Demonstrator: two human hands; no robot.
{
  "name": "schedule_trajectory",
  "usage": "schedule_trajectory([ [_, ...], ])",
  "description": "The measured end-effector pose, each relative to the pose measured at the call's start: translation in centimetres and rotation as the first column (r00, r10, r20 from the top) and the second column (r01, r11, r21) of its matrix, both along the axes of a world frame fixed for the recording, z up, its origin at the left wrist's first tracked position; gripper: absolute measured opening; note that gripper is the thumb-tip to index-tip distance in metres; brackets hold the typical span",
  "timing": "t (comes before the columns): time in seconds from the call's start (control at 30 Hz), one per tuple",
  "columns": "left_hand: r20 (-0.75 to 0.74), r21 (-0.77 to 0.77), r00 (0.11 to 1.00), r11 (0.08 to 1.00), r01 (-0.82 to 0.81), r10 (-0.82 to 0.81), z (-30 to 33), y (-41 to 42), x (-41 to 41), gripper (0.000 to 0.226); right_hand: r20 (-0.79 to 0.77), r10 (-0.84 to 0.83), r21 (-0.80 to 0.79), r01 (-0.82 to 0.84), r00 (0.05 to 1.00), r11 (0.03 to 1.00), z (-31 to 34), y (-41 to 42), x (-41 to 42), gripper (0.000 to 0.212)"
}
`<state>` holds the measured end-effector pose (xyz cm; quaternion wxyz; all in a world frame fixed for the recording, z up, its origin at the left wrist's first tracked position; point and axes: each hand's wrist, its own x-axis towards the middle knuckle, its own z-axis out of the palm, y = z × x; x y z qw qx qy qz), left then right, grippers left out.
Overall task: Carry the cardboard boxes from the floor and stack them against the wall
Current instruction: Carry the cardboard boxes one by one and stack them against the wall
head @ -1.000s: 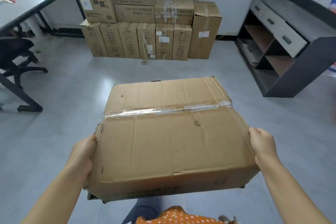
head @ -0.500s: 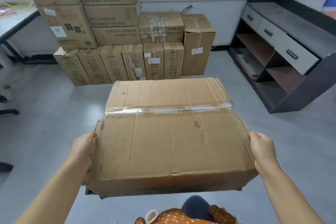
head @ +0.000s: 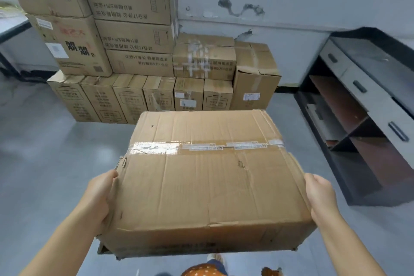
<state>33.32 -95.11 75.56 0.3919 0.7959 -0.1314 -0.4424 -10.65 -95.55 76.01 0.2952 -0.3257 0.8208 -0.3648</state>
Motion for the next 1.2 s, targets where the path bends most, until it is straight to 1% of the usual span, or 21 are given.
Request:
schedule_trajectory([
  [0.1,-0.005,0.021,0.999,0.999,-0.033,0.033,0.1,-4.3,-1.1,0.005,-0.033,0.047,0.020,-0.046,0.998,0.999,0.8,-7.0,-0.8,0.031],
  [0.23,-0.020,0.042,0.996,0.995,-0.086,0.087,-0.1,-9.6,-0.5,0.005,0.001,0.080,0.010,-0.080,0.997,0.997,0.6,-14.9,0.4,0.033],
  [0.37,-0.012,0.038,0.992,0.991,-0.126,0.127,-0.4,-15.9,1.9,0.006,0.034,0.113,0.016,-0.114,0.993,0.993,-0.5,-22.5,3.2,0.033],
  [0.53,-0.022,0.021,0.992,0.992,-0.125,0.125,0.0,-26.1,6.6,0.004,0.049,0.113,0.029,-0.115,0.992,0.993,-1.4,-32.2,8.1,0.030],
  [0.63,0.002,-0.013,0.997,0.997,-0.082,0.082,1.1,-32.8,9.2,0.004,0.035,0.079,0.012,-0.080,0.996,0.997,-0.8,-37.2,10.3,0.029],
  [0.7,0.022,-0.041,0.998,0.998,-0.054,0.055,1.9,-37.6,10.5,0.018,0.030,0.045,-0.020,-0.044,0.999,0.999,0.0,-40.1,11.4,0.032],
  [0.77,0.042,-0.034,0.999,0.999,-0.032,0.034,2.5,-41.9,11.1,0.023,0.019,0.007,-0.028,-0.007,1.000,1.000,0.8,-42.2,12.0,0.034],
  [0.93,0.006,-0.056,0.999,0.997,0.053,-0.053,3.3,-50.8,10.6,0.023,-0.039,-0.075,-0.063,0.072,0.996,0.995,3.0,-48.4,11.5,0.033],
  [1.07,0.003,-0.061,0.993,0.992,0.115,-0.115,4.1,-57.1,9.3,0.018,-0.099,-0.110,-0.068,0.103,0.989,0.992,4.3,-54.6,10.2,0.024],
  [1.1,0.003,-0.067,0.992,0.990,0.124,-0.124,4.2,-58.7,8.9,0.019,-0.097,-0.118,-0.081,0.110,0.988,0.991,4.4,-56.2,10.0,0.024],
  [1.2,-0.013,-0.087,0.990,0.987,0.137,-0.139,4.2,-63.7,8.0,0.018,-0.105,-0.133,-0.107,0.121,0.986,0.987,4.5,-61.3,9.0,0.033],
])
